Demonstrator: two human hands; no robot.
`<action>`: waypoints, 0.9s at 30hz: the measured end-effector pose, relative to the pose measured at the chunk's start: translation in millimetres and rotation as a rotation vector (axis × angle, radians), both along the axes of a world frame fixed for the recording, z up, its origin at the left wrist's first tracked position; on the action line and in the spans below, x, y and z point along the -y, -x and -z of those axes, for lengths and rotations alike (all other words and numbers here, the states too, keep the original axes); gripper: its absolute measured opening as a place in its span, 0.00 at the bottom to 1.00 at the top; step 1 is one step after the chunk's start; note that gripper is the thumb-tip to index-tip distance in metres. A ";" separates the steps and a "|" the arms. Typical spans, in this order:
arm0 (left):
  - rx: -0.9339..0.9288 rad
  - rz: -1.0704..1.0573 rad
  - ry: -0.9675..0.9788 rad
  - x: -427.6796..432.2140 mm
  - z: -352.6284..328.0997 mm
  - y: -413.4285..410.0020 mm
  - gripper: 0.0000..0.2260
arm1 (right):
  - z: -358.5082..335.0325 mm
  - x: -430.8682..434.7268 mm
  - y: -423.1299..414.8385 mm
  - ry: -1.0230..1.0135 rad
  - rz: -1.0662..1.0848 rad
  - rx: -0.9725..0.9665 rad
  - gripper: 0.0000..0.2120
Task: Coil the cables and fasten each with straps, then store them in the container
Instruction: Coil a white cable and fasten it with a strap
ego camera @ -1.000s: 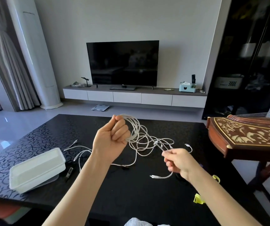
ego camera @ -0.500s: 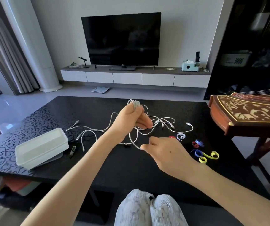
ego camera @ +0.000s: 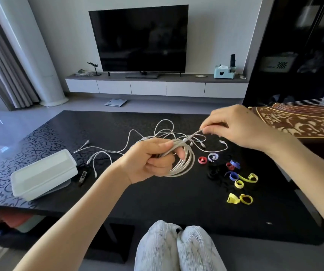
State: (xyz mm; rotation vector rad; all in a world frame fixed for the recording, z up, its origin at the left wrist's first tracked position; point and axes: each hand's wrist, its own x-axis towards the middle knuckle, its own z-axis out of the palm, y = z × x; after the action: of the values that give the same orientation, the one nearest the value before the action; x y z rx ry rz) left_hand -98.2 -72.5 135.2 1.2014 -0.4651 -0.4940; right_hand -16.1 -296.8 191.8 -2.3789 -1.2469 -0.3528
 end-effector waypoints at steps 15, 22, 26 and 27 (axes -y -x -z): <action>-0.159 -0.261 0.749 9.0 10.7 -21.0 0.10 | 55.5 -63.0 49.9 -1.049 0.016 -1.251 0.14; -0.115 -0.617 0.559 22.9 4.0 -15.8 0.14 | 59.6 -80.9 56.4 -0.939 0.182 -1.045 0.16; -0.094 -0.628 0.506 33.2 10.5 -17.1 0.12 | 69.5 -95.2 53.4 -1.027 0.356 -0.919 0.16; -0.101 -0.622 0.508 35.5 12.8 -17.5 0.13 | 70.6 -96.7 50.7 -1.063 0.389 -0.913 0.16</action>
State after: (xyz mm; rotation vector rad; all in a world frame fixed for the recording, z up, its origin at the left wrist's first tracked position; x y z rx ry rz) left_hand -80.7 -108.0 122.4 0.7639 -0.0986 0.1018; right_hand -66.8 -200.0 121.2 -1.4670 -0.0703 0.0141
